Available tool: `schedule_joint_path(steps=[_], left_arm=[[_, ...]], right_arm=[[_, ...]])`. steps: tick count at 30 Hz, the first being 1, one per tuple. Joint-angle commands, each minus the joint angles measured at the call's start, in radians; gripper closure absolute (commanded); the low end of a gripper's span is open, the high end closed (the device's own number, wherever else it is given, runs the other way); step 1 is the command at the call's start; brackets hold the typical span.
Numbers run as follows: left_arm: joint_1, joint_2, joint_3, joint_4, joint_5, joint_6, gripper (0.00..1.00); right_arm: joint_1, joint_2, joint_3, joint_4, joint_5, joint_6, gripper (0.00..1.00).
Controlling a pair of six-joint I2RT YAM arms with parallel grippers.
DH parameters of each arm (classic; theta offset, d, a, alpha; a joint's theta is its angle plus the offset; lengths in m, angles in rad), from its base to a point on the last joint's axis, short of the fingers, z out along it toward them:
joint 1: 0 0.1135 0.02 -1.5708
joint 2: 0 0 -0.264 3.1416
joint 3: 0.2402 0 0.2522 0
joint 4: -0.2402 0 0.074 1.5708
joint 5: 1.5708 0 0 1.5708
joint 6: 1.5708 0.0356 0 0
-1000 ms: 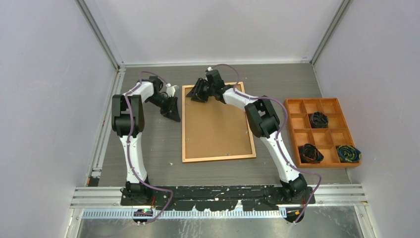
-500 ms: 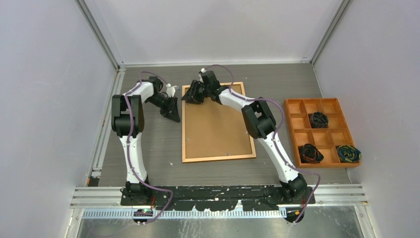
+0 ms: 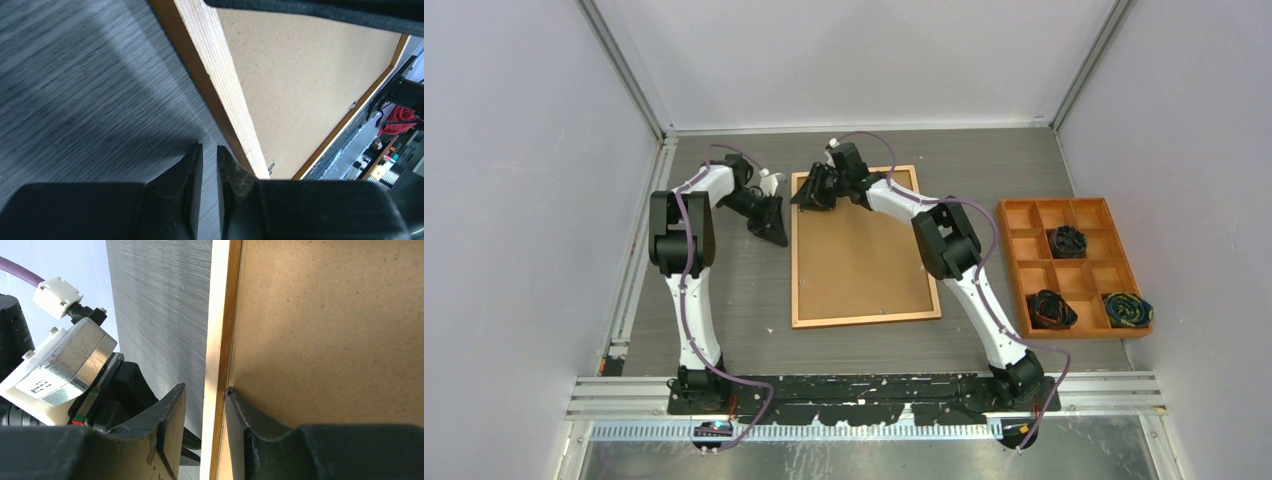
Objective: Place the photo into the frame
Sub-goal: Install the photo frame at the center of the board.
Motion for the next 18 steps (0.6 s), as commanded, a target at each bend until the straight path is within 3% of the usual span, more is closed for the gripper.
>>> schedule_joint_path(steps=[1, 5, 10, 16, 18], left_arm=[[0.005, -0.054, -0.01, -0.009, -0.014, 0.015, 0.82], [0.007, -0.079, -0.028, -0.016, -0.017, 0.02, 0.81], [0.006, -0.146, -0.105, -0.017, -0.032, 0.045, 0.79], [-0.011, -0.235, -0.221, 0.009, -0.106, 0.084, 0.77], [-0.02, -0.256, -0.249, 0.016, -0.134, 0.1, 0.77]], right_arm=[[0.029, 0.018, 0.038, -0.051, -0.059, -0.012, 0.6], [0.009, -0.001, 0.07, -0.076, -0.037, -0.031, 0.53], [-0.063, -0.143, -0.015, -0.062, 0.05, -0.057, 0.31], [-0.207, -0.463, -0.373, 0.017, 0.198, -0.042, 0.04], [-0.267, -0.564, -0.543, 0.035, 0.275, -0.028, 0.0]])
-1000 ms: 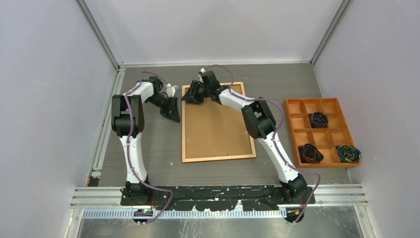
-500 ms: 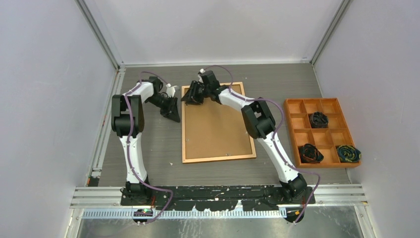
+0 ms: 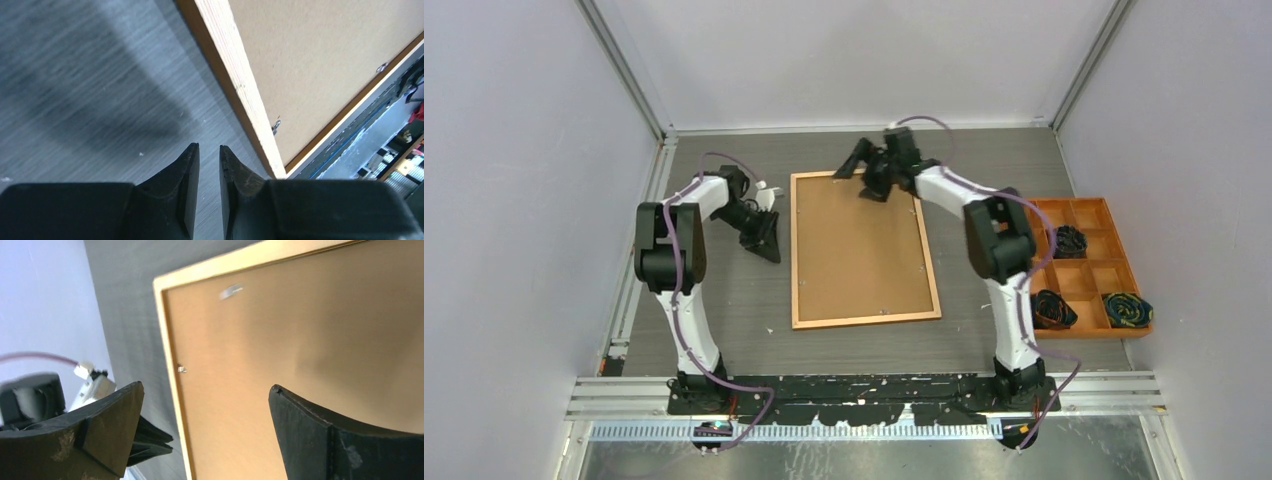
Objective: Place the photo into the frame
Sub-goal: Install the photo frame at the center of the board, then adjust the photo frame at the center of the board.
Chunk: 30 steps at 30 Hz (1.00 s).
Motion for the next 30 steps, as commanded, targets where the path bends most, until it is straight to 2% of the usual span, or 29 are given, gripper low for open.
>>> schedule_joint_path(steps=[1, 6, 12, 16, 22, 30], left_arm=[[-0.017, -0.084, -0.051, 0.021, -0.064, 0.049, 0.77], [-0.061, -0.108, -0.105, 0.046, -0.136, 0.075, 0.76], [-0.121, -0.134, -0.174, 0.087, -0.168, 0.073, 0.77], [-0.18, -0.159, -0.228, 0.122, -0.193, 0.071, 0.77], [-0.26, -0.197, -0.243, 0.127, -0.176, 0.073, 0.76], [-0.442, -0.166, -0.192, 0.086, -0.131, 0.085, 0.7]], right_arm=[[-0.146, -0.284, -0.232, 0.061, 0.208, 0.004, 0.0], [-0.275, -0.415, -0.493, 0.107, 0.286, 0.033, 0.0], [-0.327, -0.345, -0.539, 0.168, 0.241, 0.064, 0.0], [-0.316, -0.217, -0.443, 0.193, 0.147, 0.119, 0.0], [-0.2, -0.058, -0.206, 0.105, 0.113, 0.115, 0.0], [0.034, 0.19, 0.267, -0.095, 0.01, 0.077, 0.0]])
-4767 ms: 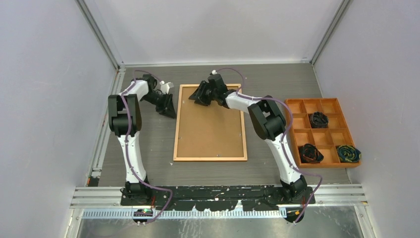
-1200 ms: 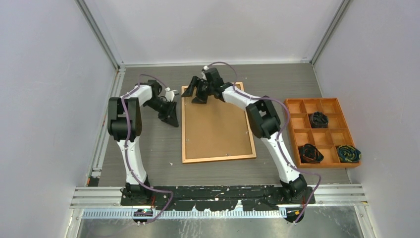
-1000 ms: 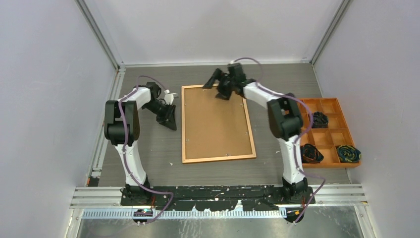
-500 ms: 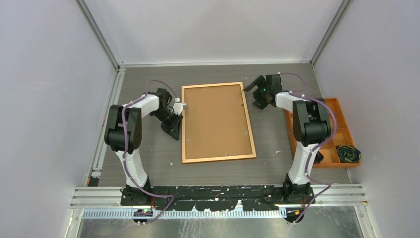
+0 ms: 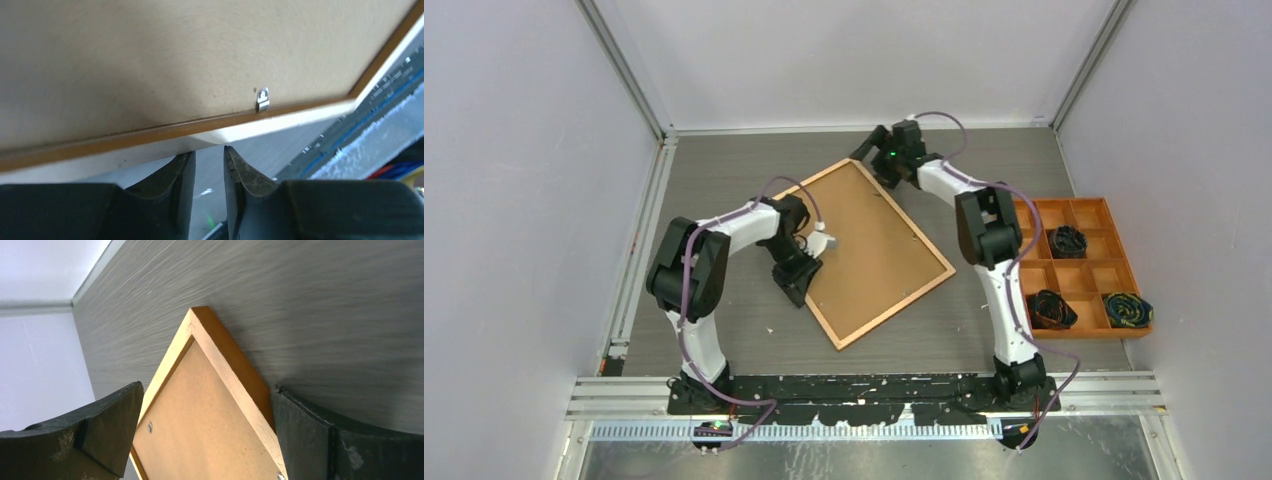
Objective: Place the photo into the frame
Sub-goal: Adjust the photo frame at the center of the board.
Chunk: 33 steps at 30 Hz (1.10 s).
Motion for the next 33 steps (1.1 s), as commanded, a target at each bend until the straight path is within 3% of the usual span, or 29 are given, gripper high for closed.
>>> schedule_joint_path(steps=[1, 6, 10, 15, 20, 25, 29, 33], left_arm=[[-0.12, 0.01, 0.048, 0.062, 0.069, 0.023, 0.68], [-0.198, 0.03, 0.091, 0.035, 0.129, 0.027, 0.49], [-0.199, 0.009, 0.119, -0.044, 0.154, 0.068, 0.37], [-0.175, -0.083, 0.144, -0.191, 0.159, 0.142, 0.11], [-0.062, -0.152, 0.222, -0.304, 0.145, 0.203, 0.1], [0.237, -0.099, 0.411, -0.349, 0.098, 0.248, 0.13], [0.504, 0.038, 0.576, -0.336, 0.034, 0.231, 0.22], [0.649, 0.151, 0.628, -0.259, -0.032, 0.169, 0.34]], right_arm=[[0.185, 0.106, 0.24, -0.186, -0.172, -0.015, 0.0], [0.244, 0.147, 0.37, -0.329, -0.162, -0.127, 0.0], [0.161, -0.016, 0.185, -0.249, -0.095, -0.141, 0.0], [0.05, -0.226, 0.019, -0.289, 0.01, -0.194, 0.0], [-0.018, -0.429, -0.2, -0.327, 0.115, -0.205, 0.0], [-0.025, -0.687, -0.502, -0.386, 0.143, -0.161, 0.0], [-0.025, -0.92, -0.732, -0.425, 0.146, -0.114, 0.0], [-0.025, -1.131, -0.884, -0.517, 0.134, -0.079, 0.0]])
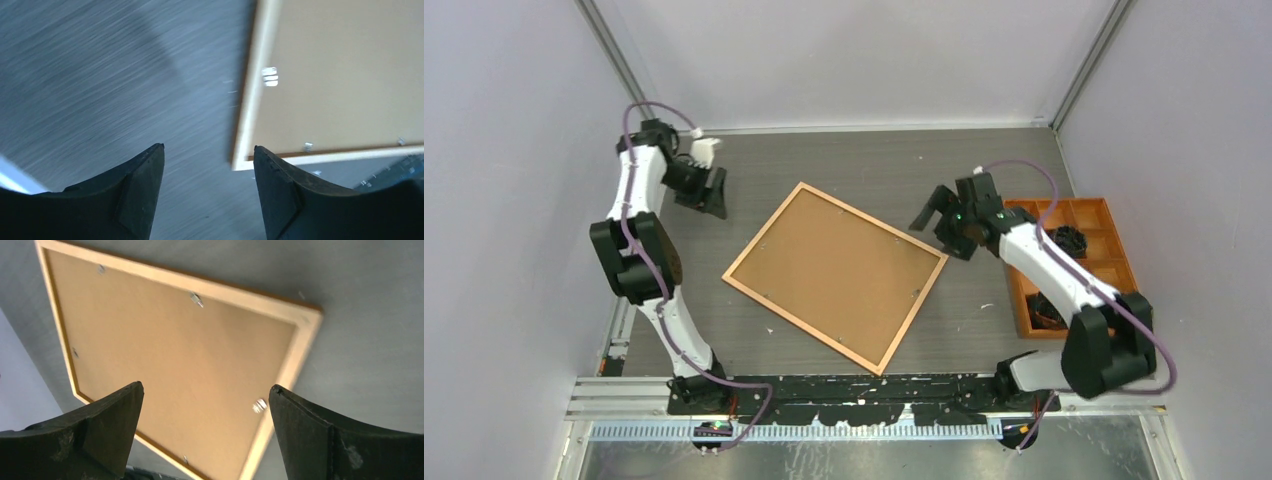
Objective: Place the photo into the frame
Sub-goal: Adjust the photo frame at the center of the board.
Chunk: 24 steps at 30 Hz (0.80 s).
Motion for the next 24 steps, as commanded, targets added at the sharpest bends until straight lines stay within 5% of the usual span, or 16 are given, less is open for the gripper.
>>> schedule_joint_path(steps=[1, 6, 11, 24], left_arm=[[0.127, 0.111, 0.016, 0.037, -0.085, -0.043, 0.37], [0.138, 0.109, -0.143, 0.141, -0.083, -0.052, 0.43], [0.125, 0.095, -0.249, 0.18, -0.042, -0.056, 0.47], [0.009, -0.006, -0.489, 0.204, -0.012, 0.001, 0.49]], right_arm=[[-0.009, -0.217, -0.121, -0.129, 0.007, 0.054, 0.0], [-0.009, -0.375, -0.274, -0.221, -0.078, 0.115, 0.01], [-0.008, -0.435, -0.431, -0.093, -0.153, 0.206, 0.01], [-0.018, 0.037, -0.368, 0.357, -0.211, 0.23, 0.04]])
